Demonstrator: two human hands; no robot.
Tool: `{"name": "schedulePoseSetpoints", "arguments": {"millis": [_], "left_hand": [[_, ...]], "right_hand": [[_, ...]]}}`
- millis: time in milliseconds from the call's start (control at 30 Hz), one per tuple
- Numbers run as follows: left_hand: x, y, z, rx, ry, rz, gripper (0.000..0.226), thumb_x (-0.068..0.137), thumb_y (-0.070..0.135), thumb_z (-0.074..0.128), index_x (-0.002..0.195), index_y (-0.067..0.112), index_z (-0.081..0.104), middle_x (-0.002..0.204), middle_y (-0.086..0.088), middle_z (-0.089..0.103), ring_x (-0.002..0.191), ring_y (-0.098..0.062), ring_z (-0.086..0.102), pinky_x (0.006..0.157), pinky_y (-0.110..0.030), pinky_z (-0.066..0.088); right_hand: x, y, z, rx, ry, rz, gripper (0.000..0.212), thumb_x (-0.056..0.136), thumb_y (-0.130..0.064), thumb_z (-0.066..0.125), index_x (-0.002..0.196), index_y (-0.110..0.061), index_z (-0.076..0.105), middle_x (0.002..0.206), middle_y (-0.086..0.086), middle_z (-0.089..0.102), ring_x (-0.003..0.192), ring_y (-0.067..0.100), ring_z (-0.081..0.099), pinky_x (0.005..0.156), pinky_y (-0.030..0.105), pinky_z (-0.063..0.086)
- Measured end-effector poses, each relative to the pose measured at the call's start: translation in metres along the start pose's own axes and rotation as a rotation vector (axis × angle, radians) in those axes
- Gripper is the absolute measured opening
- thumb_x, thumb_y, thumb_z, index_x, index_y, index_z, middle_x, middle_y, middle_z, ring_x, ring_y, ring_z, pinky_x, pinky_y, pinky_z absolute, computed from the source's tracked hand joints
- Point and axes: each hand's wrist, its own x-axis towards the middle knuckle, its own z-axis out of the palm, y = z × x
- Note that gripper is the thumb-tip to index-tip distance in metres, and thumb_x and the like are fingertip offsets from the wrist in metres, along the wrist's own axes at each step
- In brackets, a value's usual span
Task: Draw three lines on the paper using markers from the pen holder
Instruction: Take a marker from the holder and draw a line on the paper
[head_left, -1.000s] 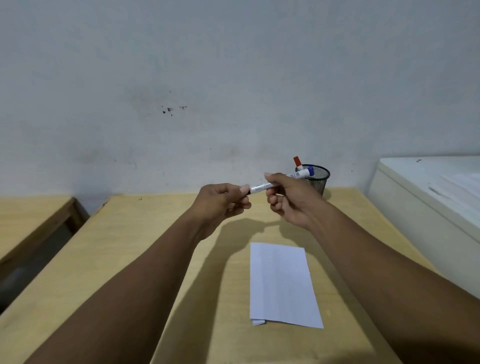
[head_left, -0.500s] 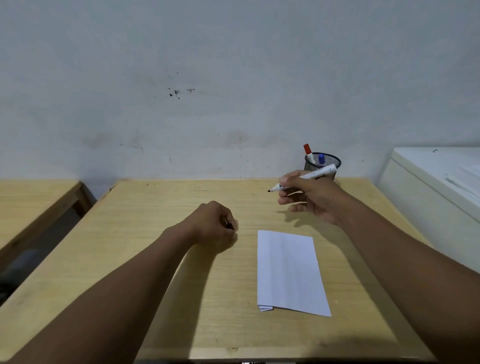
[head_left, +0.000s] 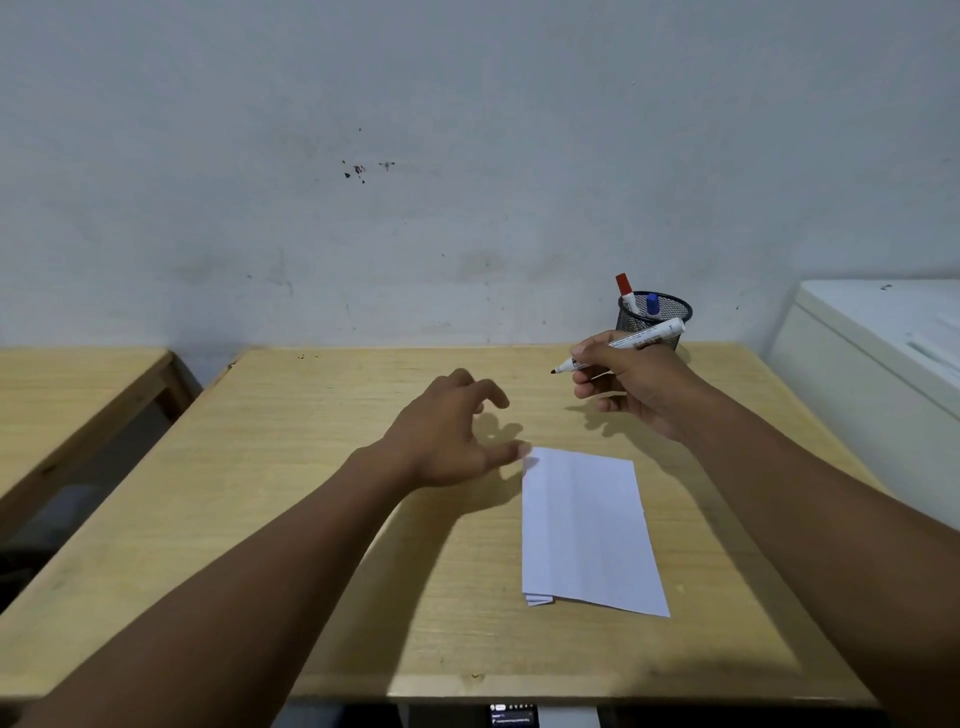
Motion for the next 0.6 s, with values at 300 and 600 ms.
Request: {"name": "schedulePoseSetpoints", "arguments": {"millis": [300, 600], "left_hand": [[-0.006, 0.007, 0.014, 0.277, -0.19, 0.092, 0.065, 0.07, 0.081, 0.066, 0.122, 0.042, 0.066, 0.112, 0.005, 0.058, 0.11, -0.019, 0.048, 0.093, -0.037, 0.044], [-0.016, 0.006, 0.022, 0.283, -0.167, 0.052, 0.08, 0.062, 0.09, 0.061, 0.125, 0.041, 0.066, 0.112, 0.008, 0.058, 0.114, -0.017, 0.048, 0.102, -0.037, 0.036]], "right_hand": [[-0.003, 0.003, 0.004, -0.029, 0.005, 0.006, 0.006, 0.09, -0.022, 0.072, 0.088, -0.018, 0.067, 0.075, 0.003, 0.07, 0.065, 0.017, 0.068, 0.058, 0.029, 0.047], [-0.009, 0.013, 0.016, -0.077, -0.05, 0.021, 0.006, 0.088, -0.014, 0.067, 0.086, -0.009, 0.066, 0.067, 0.01, 0.066, 0.051, 0.019, 0.059, 0.047, 0.026, 0.035]]}}
